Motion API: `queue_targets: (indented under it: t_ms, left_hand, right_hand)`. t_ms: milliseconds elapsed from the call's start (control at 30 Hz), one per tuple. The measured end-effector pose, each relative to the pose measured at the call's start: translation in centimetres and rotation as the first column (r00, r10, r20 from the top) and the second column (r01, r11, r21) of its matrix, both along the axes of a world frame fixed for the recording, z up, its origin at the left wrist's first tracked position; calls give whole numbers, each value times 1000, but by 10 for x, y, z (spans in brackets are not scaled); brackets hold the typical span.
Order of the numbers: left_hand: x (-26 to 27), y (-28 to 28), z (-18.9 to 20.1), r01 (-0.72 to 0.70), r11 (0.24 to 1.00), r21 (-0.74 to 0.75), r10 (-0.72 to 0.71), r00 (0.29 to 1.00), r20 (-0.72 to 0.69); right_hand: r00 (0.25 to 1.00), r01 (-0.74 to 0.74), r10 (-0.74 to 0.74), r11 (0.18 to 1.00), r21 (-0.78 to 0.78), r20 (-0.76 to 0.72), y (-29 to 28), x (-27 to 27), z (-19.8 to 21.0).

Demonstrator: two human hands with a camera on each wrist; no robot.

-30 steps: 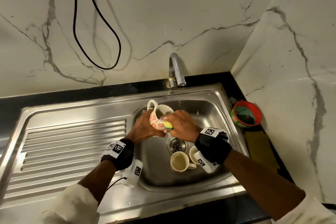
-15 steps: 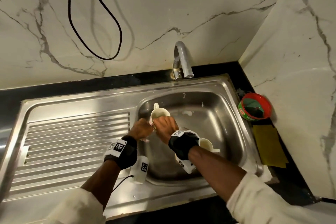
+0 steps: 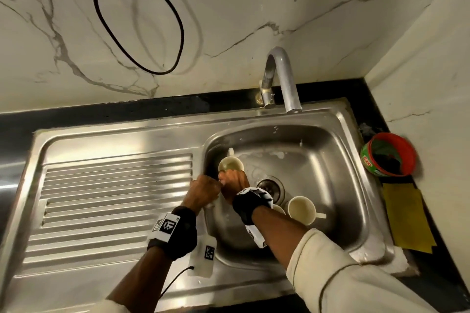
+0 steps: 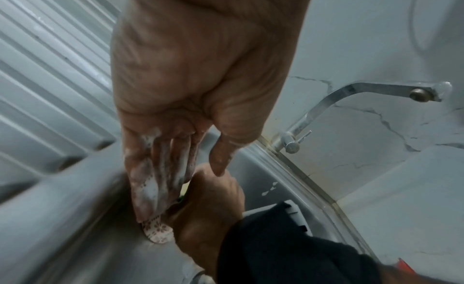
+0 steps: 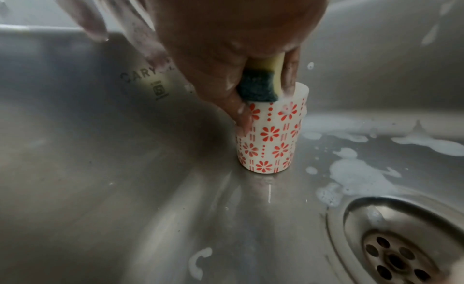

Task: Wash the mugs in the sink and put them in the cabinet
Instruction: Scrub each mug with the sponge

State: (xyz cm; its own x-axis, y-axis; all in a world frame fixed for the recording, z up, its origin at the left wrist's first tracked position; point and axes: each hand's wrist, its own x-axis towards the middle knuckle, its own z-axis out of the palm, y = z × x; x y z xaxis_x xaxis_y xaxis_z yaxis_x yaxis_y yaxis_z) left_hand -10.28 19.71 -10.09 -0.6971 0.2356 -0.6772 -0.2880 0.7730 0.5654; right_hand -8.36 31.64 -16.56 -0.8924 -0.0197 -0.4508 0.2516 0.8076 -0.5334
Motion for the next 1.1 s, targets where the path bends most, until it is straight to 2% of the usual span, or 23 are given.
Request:
queue_targets:
  t_ms: [33,100,133,233,333,400,467,600,700,800,933,1067,1100]
  left_hand:
    - [0,0,-3,-24,1000,-8,24,1000,16]
    - [1,0,-7,-58,998,-30,59,998,35]
    - [3,1,-8,-76,997,-27,77,996,41]
    - [9,15,-11,-60,998,-32,61,998,30]
    - [25,43,-11,95,983,-155,-102,994,-37]
    - [41,64,-15,240,940,-244,-257,965,-43]
    - [56,82,-19,399,874,-277,-424,905,-37]
    - [80,107,-32,625,703,-339,-651,758,48]
    - [90,112,-38,656,659,-368,-680,729,79]
    - [91,111,-45,622,688,-374,-657,752,43]
    - [85,109,-38,594,704,-390,-642,767,10]
    - [60,99,-12,580,742,-337,-625,780,-32]
    - [53,93,-1,540,781,-315,-574,818,-21]
  right_hand:
    - [1000,1,-2,1000,16,19,3,4,-1]
    - [986,97,-77,987,132,-146,6,12,12]
    - [964,193,-163,972,132,-210,13,7,21]
    - [920,354,-341,935,37,-193,46,15,44]
    - [836,493,-480,870,-22,-266,80,37,60]
    - [813,543,-537,839,-40,-225,97,54,64]
    - [801,573,-573,818,-56,-174,109,68,67]
    - [806,578,-579,815,-48,-124,121,93,75]
    - [806,572,-579,815,-89,-125,124,101,81]
    - [821,543,-559,827,-141,-117,124,105,85]
    - [805,569,-586,807,-156,-95,125,107,80]
    - [898,428,-435,899,-98,-68,116,104,76]
    - [912,395,-402,914,-97,-79,113,101,78]
